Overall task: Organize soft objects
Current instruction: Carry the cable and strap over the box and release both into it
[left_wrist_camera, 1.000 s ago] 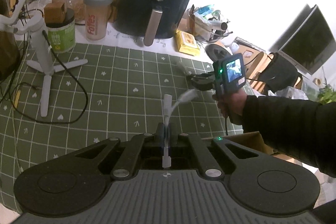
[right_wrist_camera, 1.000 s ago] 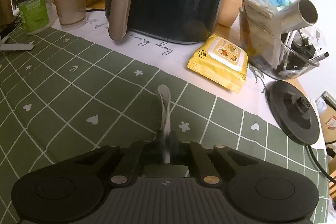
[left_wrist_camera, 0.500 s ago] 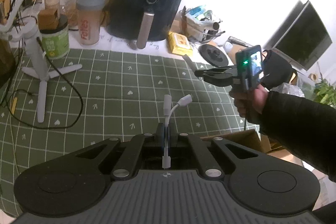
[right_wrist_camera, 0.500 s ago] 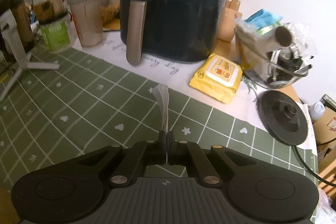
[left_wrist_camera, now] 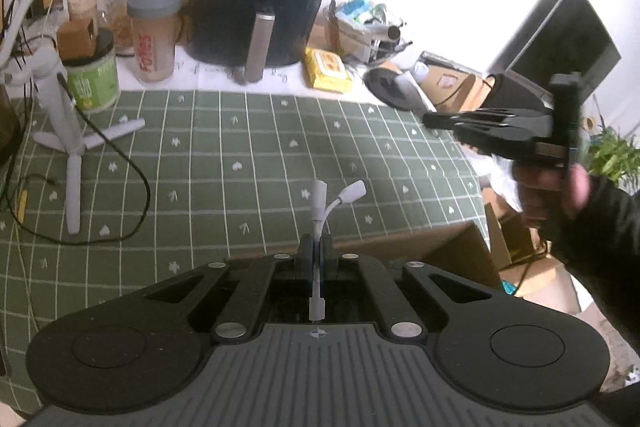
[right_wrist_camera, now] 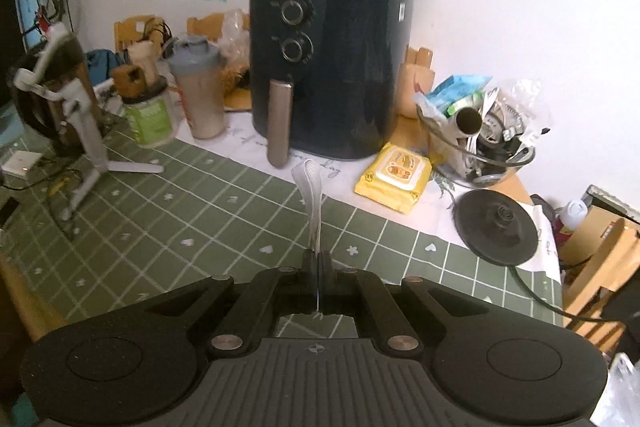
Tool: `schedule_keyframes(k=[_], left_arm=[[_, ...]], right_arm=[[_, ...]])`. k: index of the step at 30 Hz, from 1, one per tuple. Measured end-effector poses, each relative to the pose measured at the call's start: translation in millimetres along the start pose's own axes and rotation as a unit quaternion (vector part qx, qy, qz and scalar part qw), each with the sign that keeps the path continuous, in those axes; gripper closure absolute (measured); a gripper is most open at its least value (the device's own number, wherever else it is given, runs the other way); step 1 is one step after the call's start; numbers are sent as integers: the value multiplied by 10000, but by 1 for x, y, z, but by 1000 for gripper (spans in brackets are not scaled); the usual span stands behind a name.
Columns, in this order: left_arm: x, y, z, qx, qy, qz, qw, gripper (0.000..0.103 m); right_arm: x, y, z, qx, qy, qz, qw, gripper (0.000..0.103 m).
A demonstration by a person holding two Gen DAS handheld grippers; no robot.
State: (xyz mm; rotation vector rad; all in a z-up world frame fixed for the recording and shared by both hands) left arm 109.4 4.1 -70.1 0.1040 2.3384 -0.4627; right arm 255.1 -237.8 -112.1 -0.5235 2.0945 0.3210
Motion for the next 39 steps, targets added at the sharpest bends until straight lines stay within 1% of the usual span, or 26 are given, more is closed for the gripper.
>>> schedule_keyframes(k=[9,15,17,18,19,21,24,27,28,31,39], left_arm=[[21,5,0,148,364,-236,9990,100],[38,2,4,223,607,-113,9978,99],[44,2,6,141,692,-25,9975,98],[47,4,7,50,727,14,9973,93],[50,6,7,3,761,37,9971,84],[51,7,4,0,742,23,9972,75],[52,7,-3,-26,665,52,9978,73],[52,10,-7,-241,623,134,9977,67],[53,12,-8,-328,632,158,9973,67],[54,13,-11,-320,598,82,9977,67],[53,11,-25,-434,421,211,9979,66]], right_arm=[[7,26,-65,-85,-121,395,9991,100],[11,49,-92,-238,-128,665,9974,100],[11,58,-100,-301,-141,812,9961,100],[11,63,-103,-331,-147,837,9958,100],[12,69,-107,-383,-149,837,9956,100],[13,82,-112,-428,-143,771,9960,100],[20,94,-114,-494,-82,880,9949,100],[28,103,-117,-559,-4,1075,9926,100],[30,106,-118,-571,20,1110,9922,100],[36,121,-122,-688,74,1193,9904,100],[38,152,-131,-871,126,1285,9878,100]])
Point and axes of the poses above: each gripper's, at about its wrist camera, not at the fingertips, and z roughly the way its jaws point, y to its left, x to its underside, the point moved 7 cm from there along z, roughly the way its jaws point, and after that the axes turned 11 degrees about -y, right-handed, at the moved point
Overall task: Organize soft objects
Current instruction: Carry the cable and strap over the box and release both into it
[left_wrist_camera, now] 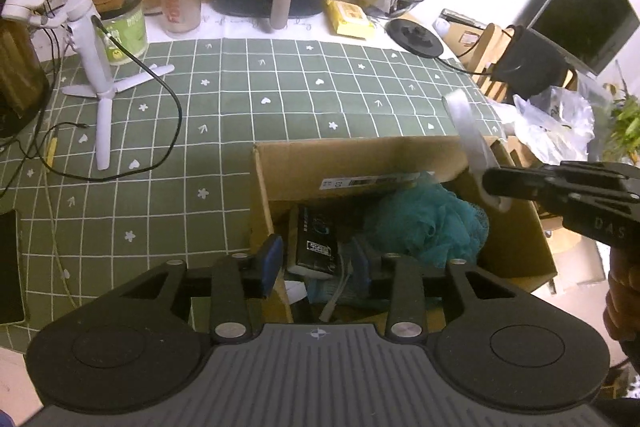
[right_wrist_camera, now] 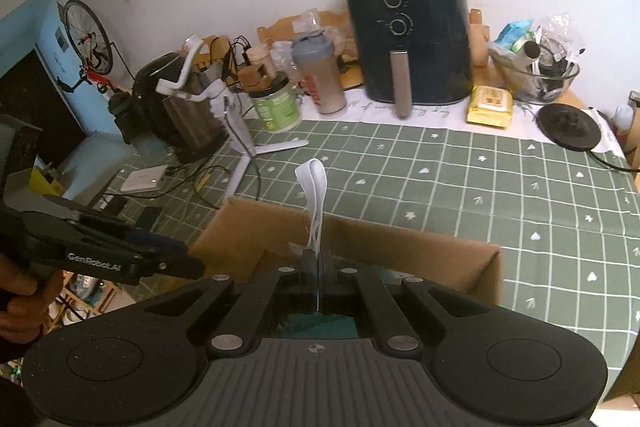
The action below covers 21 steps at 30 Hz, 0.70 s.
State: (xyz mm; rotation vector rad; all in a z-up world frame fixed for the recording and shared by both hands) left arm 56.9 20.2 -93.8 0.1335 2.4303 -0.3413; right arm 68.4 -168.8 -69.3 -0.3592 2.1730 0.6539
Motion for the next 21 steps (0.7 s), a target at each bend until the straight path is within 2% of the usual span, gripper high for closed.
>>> schedule_keyframes(k=[9,13,15,17,18,19,21], left_arm=[[7,12,-16,-168,-154,-91,9997,63],[11,18,-24,-194,-232,-184,9994,55],[13,21,-28,-213,-278,-232,9991,54],[15,24,-31,-236,-308,-287,9988,53],[16,25,-33,-247,-336,-317,9986,50],[16,27,-35,-253,-363,-341,9984,45],[18,29,-38,-269,-459,-419,9977,41]], right_arm=[[-5,25,1,-156,-39,42,9999,100],[-8,41,8,-250,2,-45,9997,100],[-5,45,15,-182,177,-32,9997,98],[-1,48,21,-122,347,-79,9993,87],[1,50,23,-121,385,-127,9991,72],[2,52,24,-80,412,-185,9989,50],[4,55,22,19,401,-361,9985,25]])
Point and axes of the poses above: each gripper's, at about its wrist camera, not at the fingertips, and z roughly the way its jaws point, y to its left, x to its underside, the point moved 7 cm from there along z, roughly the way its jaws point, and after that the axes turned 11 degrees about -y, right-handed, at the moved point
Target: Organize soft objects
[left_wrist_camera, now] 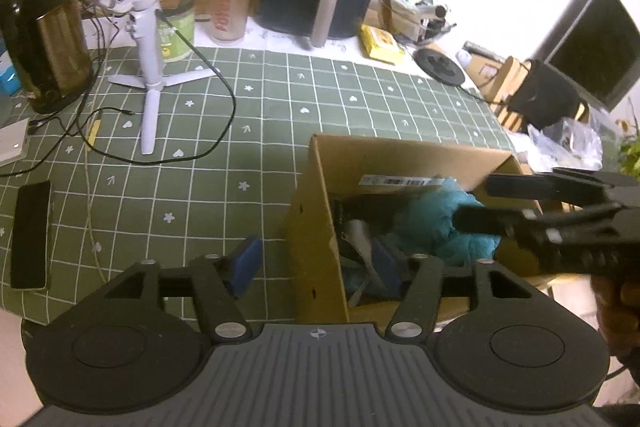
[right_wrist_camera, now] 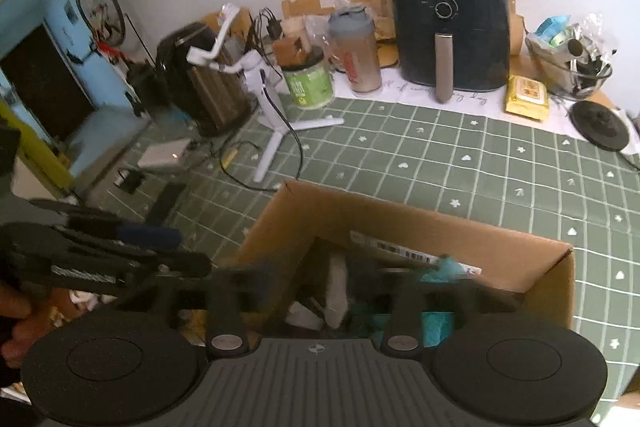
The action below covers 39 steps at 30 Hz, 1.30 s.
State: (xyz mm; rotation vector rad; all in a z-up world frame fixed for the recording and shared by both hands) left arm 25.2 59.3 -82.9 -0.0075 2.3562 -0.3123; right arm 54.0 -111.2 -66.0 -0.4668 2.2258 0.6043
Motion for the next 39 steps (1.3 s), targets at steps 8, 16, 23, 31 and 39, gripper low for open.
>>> schedule_keyframes(k=[8,16,23,31,39], left_arm=[[2,5,-4,-79,-111,-187,9997,31],[-4,-2,-6,-229,-339,-102,9991,1],[-3,-19,-8,-507,-522,278,9970,0],[1,-41,-11,-775,-474,794,9927,0],[11,-64,-4,-1007,-120,1442,9843,0]], right_arm=[[2,3,-10,234,-1,-368,9990,0],[-1,-12,-23,713,-146,-479,9962,0],[12,-32,-43,1193,-138,-354,9921,0],[26,-52,-64,1759,-205,-250,9839,0],[42,-65,-75,2098,-46,-201,9775,0]])
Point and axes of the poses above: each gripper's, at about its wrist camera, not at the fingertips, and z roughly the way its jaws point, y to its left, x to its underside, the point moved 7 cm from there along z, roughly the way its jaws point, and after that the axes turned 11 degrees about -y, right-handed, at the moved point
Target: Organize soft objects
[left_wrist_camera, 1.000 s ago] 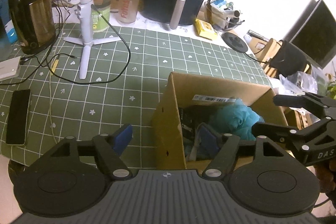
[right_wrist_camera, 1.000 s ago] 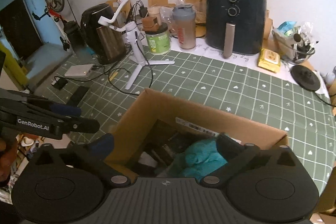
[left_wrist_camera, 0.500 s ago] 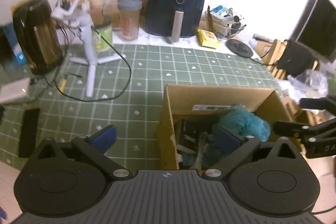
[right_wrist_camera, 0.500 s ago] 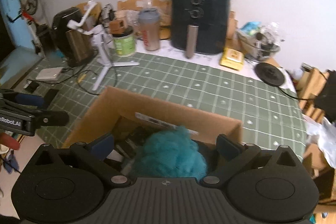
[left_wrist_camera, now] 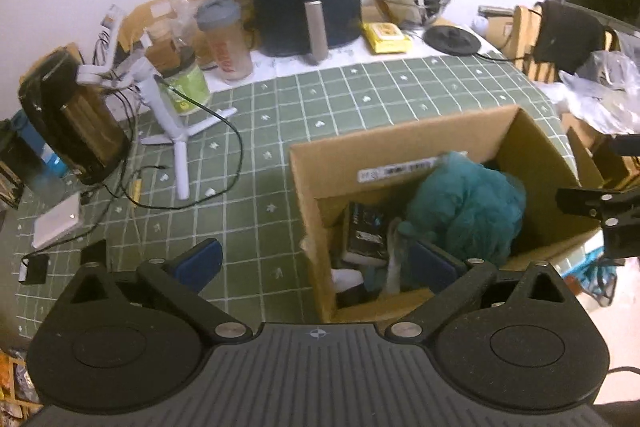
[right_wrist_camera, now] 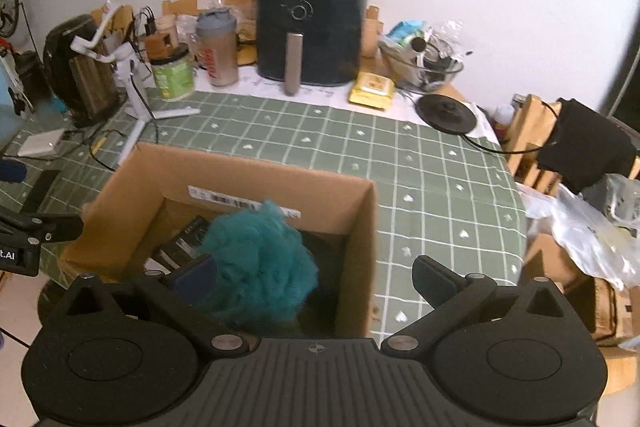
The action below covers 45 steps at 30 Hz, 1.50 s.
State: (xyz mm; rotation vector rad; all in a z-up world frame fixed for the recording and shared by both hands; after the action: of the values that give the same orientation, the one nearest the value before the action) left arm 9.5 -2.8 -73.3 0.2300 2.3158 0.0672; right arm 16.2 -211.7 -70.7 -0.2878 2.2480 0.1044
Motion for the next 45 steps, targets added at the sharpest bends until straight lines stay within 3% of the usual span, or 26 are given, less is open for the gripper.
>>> schedule_keyframes(k=[8,16,31,45], left_arm=[[2,-13,1,73,237,-31,9997,0],[8,-14,5,121,712,-262,9970,0],[28,-16,13,244,1404,-542,9883,0],[34,-15,14,279,1539,-623,9857,0]], right_arm=[[6,-12,-3,34,90,304,9995,0],[7,-18,-4,122,261,426,9987,0],[30,-12,7,102,1315,369,9906,0],[37,-5,12,-33,1559,389,9870,0]])
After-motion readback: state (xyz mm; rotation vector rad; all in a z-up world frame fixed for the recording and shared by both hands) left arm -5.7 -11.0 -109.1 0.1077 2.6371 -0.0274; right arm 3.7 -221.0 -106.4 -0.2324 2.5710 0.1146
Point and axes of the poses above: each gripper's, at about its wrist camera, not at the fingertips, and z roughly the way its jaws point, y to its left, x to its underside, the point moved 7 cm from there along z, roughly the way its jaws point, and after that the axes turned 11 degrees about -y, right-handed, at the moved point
